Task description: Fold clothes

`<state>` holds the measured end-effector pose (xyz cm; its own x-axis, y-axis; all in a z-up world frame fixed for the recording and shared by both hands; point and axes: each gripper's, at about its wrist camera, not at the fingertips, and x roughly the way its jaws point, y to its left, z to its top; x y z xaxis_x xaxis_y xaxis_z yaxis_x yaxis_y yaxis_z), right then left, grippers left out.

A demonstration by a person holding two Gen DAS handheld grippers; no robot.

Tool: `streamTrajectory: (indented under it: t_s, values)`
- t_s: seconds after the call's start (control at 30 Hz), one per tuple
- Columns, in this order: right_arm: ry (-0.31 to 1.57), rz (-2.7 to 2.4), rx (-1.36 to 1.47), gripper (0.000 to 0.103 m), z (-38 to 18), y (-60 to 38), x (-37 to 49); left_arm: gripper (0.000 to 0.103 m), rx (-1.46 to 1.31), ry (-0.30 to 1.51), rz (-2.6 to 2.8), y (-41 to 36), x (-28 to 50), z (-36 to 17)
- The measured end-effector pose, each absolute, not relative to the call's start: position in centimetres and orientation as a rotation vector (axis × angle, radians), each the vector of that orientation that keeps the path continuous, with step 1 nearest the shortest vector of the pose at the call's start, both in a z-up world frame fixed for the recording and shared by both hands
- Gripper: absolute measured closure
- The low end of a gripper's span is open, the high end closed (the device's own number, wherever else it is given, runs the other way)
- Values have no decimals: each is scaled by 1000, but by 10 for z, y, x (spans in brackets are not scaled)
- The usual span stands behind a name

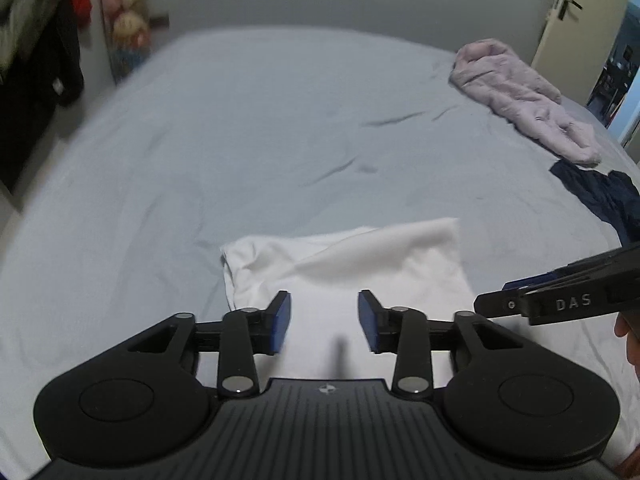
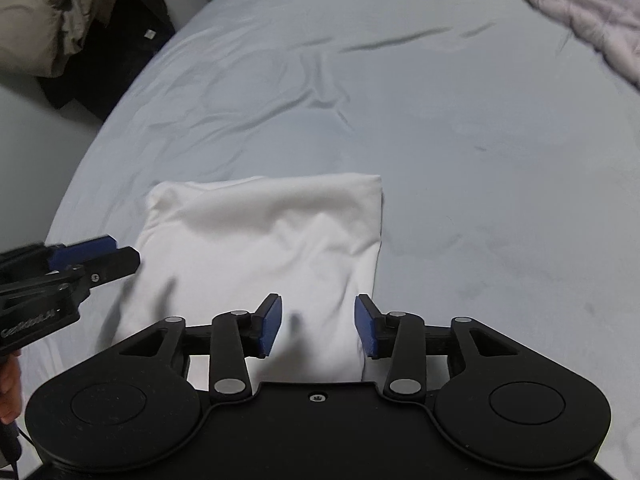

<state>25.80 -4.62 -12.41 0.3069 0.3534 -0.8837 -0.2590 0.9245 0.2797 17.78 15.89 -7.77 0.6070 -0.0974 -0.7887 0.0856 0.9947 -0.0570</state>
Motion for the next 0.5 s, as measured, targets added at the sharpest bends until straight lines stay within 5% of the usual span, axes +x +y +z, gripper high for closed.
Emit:
streamTrajectory:
  t_s: [0.2,0.37,0.5]
  values:
    - [1143,420,90,51,-62,-61,204,53,-53,850,-69,142,121,-6]
    - [1067,437,70,41,-7,-78,150,33,-56,757,-66,123,72,45]
    - [1016,453,36,37,27,-89,100,30,-31,738,-92,103,37,63]
